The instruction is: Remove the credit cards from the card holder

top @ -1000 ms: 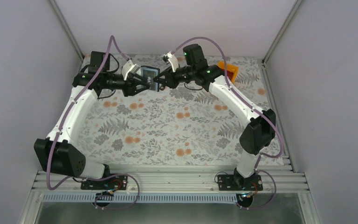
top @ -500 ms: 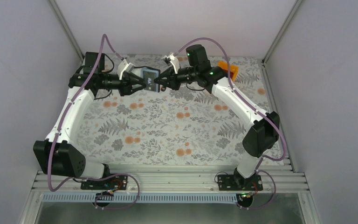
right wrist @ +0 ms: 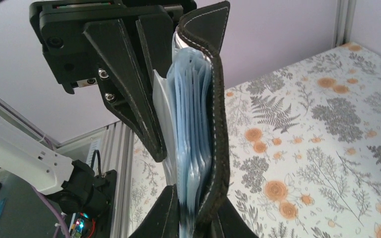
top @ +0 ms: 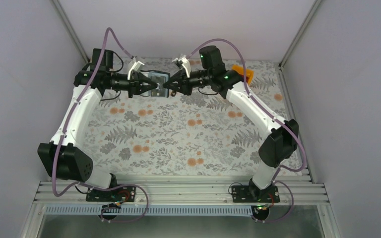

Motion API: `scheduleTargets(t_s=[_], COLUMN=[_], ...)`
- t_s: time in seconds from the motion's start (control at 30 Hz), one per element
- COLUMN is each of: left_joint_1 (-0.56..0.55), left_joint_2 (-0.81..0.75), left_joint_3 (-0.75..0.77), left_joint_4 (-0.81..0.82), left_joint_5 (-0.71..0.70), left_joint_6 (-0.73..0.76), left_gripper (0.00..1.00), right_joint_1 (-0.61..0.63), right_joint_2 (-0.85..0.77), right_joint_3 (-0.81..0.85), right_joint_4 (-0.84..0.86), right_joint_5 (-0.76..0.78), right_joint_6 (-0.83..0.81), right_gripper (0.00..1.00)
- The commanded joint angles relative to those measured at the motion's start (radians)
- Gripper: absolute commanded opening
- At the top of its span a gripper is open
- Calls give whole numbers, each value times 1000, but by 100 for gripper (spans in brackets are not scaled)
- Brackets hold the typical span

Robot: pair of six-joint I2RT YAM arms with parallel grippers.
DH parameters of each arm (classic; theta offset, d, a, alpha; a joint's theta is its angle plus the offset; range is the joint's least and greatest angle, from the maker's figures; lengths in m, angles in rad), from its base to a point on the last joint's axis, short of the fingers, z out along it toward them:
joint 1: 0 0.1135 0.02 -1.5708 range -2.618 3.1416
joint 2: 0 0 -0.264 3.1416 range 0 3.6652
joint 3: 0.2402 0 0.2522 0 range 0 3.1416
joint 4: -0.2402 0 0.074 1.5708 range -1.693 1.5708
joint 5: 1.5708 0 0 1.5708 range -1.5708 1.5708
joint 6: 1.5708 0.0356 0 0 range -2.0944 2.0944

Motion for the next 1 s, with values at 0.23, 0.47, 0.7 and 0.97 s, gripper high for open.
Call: scheduleTargets(t_s=[0.23, 0.47, 0.7, 0.97], left_joint_1=[-17, 7, 8, 9], left_joint_2=[-57, -60, -46, -41], left_joint_3=[45, 51, 50, 40], left_joint_4=[-90, -127, -146, -197], left_joint_5=[147, 163, 155, 166], left_joint_6=[114, 157, 184, 247], left_gripper=[2, 2, 2, 2], right_joint_1=[18, -5, -19, -34], right_joint_2=[-34, -72, -73, -60], right_joint_3=[3, -45, -77, -79], right_joint_4=[56, 30, -16, -17], right_joint_5=[-97, -148, -202, -257], right_joint_6=[-42, -107, -161, -178], right_gripper=[36, 42, 51, 5])
